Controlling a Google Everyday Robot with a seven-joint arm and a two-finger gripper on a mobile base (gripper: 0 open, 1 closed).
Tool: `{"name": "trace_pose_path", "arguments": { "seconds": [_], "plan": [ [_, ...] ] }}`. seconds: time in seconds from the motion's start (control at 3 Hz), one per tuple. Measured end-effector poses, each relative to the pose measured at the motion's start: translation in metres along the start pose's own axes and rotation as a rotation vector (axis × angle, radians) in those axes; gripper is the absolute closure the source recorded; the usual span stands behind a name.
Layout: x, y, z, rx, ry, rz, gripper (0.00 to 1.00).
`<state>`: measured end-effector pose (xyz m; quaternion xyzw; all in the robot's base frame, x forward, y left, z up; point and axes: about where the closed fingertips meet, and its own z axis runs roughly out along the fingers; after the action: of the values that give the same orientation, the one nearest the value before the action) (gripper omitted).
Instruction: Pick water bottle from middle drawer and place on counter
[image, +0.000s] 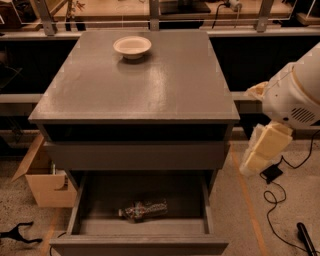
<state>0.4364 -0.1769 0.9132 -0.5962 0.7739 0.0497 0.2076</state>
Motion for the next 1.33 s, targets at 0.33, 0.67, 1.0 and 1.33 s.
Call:
{"name": "trace_pose_path", "arguments": {
  "seconds": [0.33, 0.67, 1.0, 1.33],
  "plan": [
    [-0.003, 0.020, 0.045, -0.082, -0.064, 0.033, 0.00],
    [-0.003, 0.020, 0.044, -0.081, -0.063, 0.033, 0.00],
    [0.009, 0.034, 0.074, -0.125, -0.082, 0.056, 0.00],
    [0.026, 0.052, 0.117, -0.157, -0.095, 0.109, 0.00]
  ]
}}
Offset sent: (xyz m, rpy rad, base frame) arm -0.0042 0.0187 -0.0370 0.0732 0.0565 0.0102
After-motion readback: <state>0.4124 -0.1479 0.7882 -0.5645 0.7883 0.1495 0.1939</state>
